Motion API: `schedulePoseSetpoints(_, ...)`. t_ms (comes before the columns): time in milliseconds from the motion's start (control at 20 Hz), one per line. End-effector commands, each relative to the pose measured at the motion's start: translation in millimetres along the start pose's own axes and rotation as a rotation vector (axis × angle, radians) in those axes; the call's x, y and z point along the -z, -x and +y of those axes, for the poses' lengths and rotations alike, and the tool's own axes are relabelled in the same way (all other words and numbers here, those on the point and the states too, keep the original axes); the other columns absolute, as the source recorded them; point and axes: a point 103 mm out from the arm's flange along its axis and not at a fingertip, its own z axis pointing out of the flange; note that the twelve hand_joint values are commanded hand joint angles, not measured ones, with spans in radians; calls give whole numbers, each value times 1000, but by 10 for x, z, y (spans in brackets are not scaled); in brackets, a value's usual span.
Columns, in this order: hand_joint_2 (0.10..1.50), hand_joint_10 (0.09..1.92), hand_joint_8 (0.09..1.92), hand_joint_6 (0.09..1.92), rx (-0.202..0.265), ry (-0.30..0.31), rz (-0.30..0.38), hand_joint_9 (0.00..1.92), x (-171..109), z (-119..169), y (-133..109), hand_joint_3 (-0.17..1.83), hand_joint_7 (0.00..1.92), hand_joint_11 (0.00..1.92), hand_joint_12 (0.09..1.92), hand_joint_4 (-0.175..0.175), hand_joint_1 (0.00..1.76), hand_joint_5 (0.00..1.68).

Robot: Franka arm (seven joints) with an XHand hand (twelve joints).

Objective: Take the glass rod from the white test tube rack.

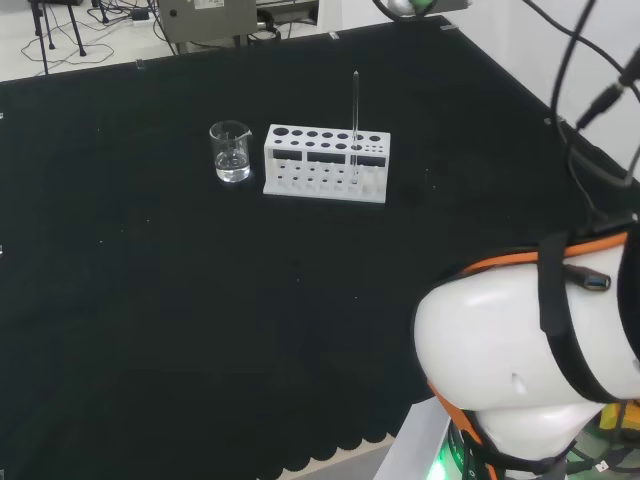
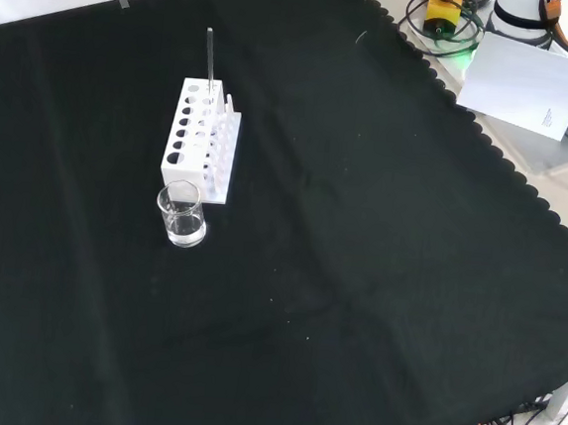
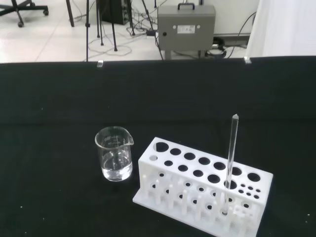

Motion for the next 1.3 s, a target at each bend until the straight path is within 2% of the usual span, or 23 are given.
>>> schedulePoseSetpoints(50,974,944,972,87,16,-22,-11,424,-246,639,132,453,120,185,1468,-149,514,124)
schedulePoseSetpoints(200,974,940,981,87,10,-35,-1,470,-357,787,215,454,150,216,1463,-151,516,132)
schedulePoseSetpoints(400,974,943,989,87,31,-55,25,509,-548,987,391,455,177,239,1462,-153,519,138)
schedulePoseSetpoints(700,975,941,1001,87,41,-91,29,544,-820,1126,582,458,220,260,1458,-155,522,144)
schedulePoseSetpoints(900,976,941,1011,87,40,-113,37,564,-991,1285,648,459,254,276,1455,-157,523,153)
schedulePoseSetpoints(1100,975,938,1013,87,54,-142,1,578,-1131,1441,674,459,267,283,1450,-158,525,158)
schedulePoseSetpoints(1300,976,938,1022,87,60,-147,30,594,-1261,1587,758,460,299,286,1447,-162,525,172)
